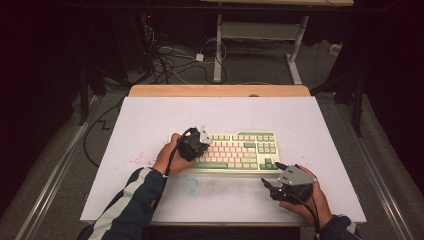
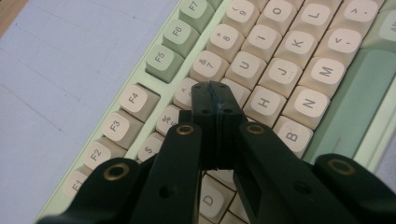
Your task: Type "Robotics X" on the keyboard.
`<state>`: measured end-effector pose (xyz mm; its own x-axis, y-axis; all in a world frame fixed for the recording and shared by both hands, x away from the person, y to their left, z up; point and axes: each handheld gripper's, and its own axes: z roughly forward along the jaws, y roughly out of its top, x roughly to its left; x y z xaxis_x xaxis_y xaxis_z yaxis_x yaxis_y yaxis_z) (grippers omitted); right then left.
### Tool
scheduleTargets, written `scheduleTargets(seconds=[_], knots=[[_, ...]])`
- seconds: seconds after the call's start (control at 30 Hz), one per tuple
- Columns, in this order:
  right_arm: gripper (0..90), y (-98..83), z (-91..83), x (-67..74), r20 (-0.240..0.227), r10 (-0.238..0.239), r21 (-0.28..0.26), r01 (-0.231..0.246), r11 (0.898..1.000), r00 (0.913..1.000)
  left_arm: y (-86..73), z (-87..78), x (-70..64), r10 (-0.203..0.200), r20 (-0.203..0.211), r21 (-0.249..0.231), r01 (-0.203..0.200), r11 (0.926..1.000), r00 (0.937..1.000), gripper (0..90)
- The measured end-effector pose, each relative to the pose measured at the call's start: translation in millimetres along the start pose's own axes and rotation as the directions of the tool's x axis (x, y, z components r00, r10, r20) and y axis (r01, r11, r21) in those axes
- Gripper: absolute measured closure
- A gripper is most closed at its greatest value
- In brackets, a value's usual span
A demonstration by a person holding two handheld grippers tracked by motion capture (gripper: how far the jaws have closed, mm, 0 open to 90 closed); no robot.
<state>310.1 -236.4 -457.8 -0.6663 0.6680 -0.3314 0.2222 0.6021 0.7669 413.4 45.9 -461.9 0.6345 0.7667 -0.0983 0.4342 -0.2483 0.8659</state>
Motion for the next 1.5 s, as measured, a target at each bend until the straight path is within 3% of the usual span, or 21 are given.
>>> scheduleTargets(seconds=[0.27, 1.0, 1.27, 1.43, 1.5], knots=[[32.9, 0.0, 1.2, 0.5, -0.006, -0.003, 0.007, 0.003, 1.000, 1.0000, -2.5, 1.3, -1.8, 0.020, 0.003, 0.022, -0.020, 0.9996, 0.9998, 87.4], [33.0, 0.0, 1.6, 0.4, -0.008, 0.002, 0.012, -0.002, 1.000, 1.0000, 3.7, -10.0, -4.4, 0.014, 0.006, -0.048, -0.014, 0.9988, 0.9999, 85.0], [32.9, 0.3, 0.2, -0.5, -0.002, 0.002, 0.008, -0.002, 1.000, 1.0000, 7.6, -24.3, -6.9, 0.016, 0.014, -0.120, -0.014, 0.9927, 0.9998, 69.8], [33.0, 0.4, -0.8, -1.5, 0.003, 0.009, 0.004, -0.009, 1.000, 1.0000, 9.0, -34.1, -10.8, 0.027, 0.021, -0.175, -0.023, 0.9842, 0.9994, 56.4], [33.0, 0.6, -0.9, -1.7, 0.002, 0.008, 0.004, -0.008, 1.000, 1.0000, 9.5, -37.7, -11.6, 0.023, 0.005, -0.210, -0.021, 0.9775, 0.9997, 46.5]])
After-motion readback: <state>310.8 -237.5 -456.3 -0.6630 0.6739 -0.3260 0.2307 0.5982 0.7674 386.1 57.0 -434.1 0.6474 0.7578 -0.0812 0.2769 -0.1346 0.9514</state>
